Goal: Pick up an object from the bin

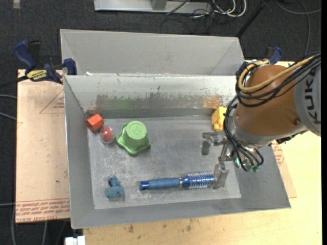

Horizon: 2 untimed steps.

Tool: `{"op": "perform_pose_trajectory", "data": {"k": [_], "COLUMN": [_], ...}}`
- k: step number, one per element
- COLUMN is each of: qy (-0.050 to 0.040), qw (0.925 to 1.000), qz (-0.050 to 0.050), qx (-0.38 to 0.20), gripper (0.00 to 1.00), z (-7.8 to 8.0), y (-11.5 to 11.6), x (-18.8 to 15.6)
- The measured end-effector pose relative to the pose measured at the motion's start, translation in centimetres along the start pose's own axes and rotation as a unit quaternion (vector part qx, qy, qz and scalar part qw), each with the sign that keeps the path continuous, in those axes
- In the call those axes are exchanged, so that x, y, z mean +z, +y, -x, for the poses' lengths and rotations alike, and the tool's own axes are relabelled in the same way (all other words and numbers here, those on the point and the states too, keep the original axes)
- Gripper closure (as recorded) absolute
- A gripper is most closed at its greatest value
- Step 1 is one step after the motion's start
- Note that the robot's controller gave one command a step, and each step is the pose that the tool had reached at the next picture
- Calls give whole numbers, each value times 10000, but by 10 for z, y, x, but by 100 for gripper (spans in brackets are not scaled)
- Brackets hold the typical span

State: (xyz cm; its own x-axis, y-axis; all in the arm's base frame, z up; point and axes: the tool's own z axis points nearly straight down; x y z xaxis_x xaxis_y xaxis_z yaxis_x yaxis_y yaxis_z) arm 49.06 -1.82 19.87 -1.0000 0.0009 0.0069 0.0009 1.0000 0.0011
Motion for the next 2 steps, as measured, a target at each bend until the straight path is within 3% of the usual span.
{"op": "perform_pose_trajectory", "data": {"k": [1,2], "qy": [-20,-32], "qw": [9932,9932], "qz": [-1,-4], "qx": [-1161,-1165], "gripper": [0,100], "z": [9,9], "y": [-6,-6], "x": [125,123]}}
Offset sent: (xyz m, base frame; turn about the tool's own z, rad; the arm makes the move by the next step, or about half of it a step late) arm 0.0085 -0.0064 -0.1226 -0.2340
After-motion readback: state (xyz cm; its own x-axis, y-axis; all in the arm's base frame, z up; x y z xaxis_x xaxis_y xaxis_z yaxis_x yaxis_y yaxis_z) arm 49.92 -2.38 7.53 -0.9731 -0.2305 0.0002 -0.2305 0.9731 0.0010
